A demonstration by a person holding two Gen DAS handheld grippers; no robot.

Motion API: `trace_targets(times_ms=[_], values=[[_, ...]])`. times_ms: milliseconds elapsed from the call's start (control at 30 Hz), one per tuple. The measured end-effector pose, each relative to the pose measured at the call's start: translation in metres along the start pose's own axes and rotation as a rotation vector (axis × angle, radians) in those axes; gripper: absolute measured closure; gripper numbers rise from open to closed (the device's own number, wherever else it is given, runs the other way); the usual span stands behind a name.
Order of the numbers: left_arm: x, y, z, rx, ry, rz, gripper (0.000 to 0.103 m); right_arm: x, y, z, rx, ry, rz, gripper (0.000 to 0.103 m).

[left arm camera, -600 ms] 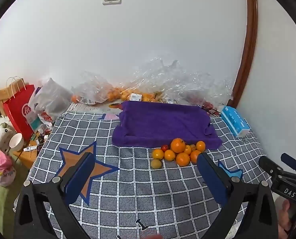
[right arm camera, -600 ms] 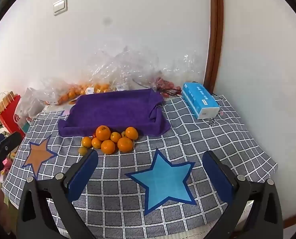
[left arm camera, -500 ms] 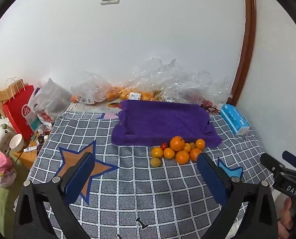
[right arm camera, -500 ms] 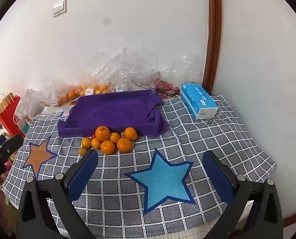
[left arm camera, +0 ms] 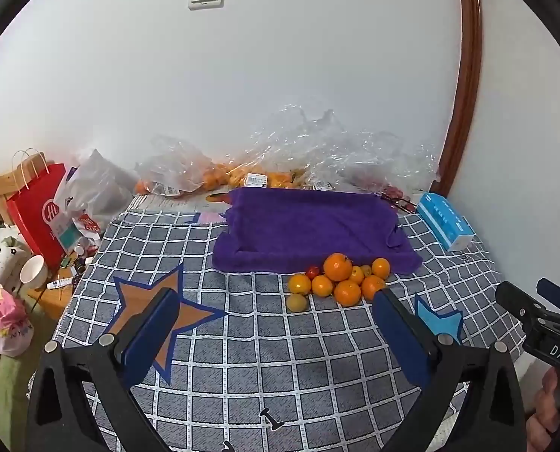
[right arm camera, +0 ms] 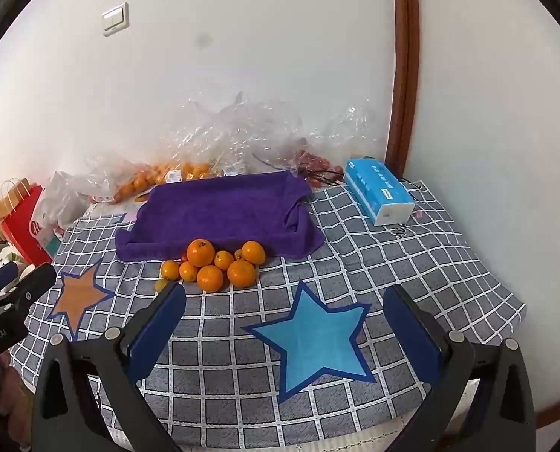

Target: Organize fruits

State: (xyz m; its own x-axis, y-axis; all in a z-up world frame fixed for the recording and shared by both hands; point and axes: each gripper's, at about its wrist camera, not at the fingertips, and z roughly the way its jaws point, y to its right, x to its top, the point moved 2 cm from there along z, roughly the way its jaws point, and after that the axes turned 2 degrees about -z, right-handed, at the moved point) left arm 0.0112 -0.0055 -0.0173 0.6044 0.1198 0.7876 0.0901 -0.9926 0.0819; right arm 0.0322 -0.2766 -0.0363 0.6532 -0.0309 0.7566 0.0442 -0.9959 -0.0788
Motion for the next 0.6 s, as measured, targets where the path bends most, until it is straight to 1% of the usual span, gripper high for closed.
trace_targets(times_ms=[100,267,400,500,600], values=[[-0.0018,-0.0025,-0.0009,0.000,0.000,-0.010,0.000,0.0010,-0.0029,-0.0001,0.001,0.005,-0.012,0.000],[-0.0034,-0.0015,-0.0020,0.006,-0.003,0.002,0.000,-0.0003,-0.0060,-0.0012,0.006,0.011,-0.016,0.000],[-0.0012,-0.0026,-0.0035,-0.003,0.004,-0.003,0.000,-0.0011,-0.0077,-0.0031,0.009,0.011,-0.021,0.000],[0.0009,-0.0024,-0.0068,-0.024,0.017,-0.015,0.000,-0.0009,-0.0081,-0.0068,0.001,0.020,-0.027,0.000],[0.0031,-0.0009,-0.0088,-0.023,0.021,-0.013,0.000,-0.0001,-0.0070,-0.0089,0.001,0.021,-0.024,0.000]])
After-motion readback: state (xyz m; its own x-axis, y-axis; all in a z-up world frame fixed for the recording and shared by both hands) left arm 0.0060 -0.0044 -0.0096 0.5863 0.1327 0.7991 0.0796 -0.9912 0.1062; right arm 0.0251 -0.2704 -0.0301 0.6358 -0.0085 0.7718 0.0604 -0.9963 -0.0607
